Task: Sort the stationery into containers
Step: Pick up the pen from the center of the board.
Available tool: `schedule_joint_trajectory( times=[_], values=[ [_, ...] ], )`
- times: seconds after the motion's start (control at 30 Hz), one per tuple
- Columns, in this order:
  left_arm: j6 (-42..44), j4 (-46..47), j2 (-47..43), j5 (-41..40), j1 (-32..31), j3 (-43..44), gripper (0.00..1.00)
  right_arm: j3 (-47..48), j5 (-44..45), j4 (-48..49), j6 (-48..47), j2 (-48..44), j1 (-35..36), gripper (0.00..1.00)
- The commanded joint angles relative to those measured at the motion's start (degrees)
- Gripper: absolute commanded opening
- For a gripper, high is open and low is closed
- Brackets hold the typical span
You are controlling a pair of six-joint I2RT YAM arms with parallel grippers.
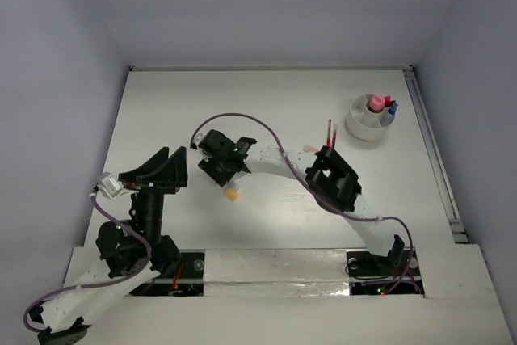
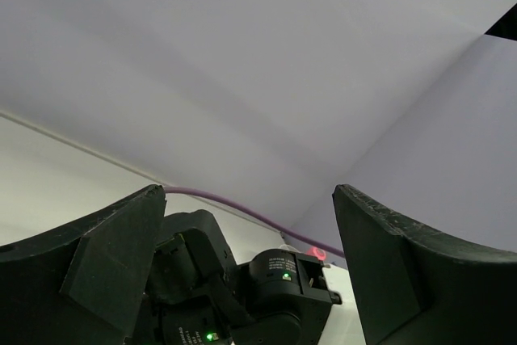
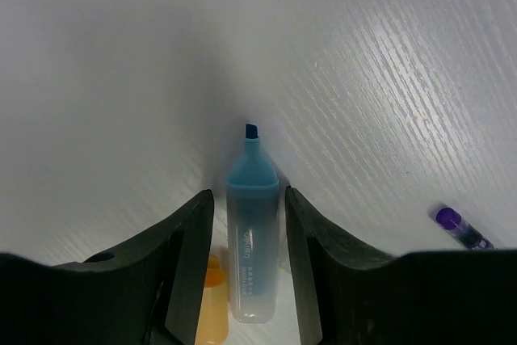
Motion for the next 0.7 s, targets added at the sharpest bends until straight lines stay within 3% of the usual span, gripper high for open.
schedule_joint_trajectory(
  times=[0.0,0.03,0.17,0.23,0.27,0.67],
  values=[
    [0.91,1.49,-0.23,-0.44,-0.45,0.37,0.82,1.12,0.24,1.07,0.14,1.02,0.42,0.46],
    [0.82,1.32,-0.23,-0.44,-0.45,0.37,0.82,1.2,0.24,1.07,0.05,1.11,0.42,0.45],
    [0.82,1.23,-0.4,-0.61,-0.45,0.46,0.82,1.47,1.29,1.85,0.14,1.11,0.42,0.18],
    [0.82,1.23,-0.32,-0.61,-0.45,0.37,0.82,1.21,2.26,2.99,0.23,0.59,0.42,0.13],
    [0.82,1.23,-0.31,-0.61,-0.45,0.37,0.82,1.12,2.43,3.52,0.31,0.24,0.42,0.05],
    [0.91,1.05,2.06,-1.67,-0.45,0.63,0.81,-2.3,8.93,15.82,2.95,-11.26,0.42,0.0]
  ],
)
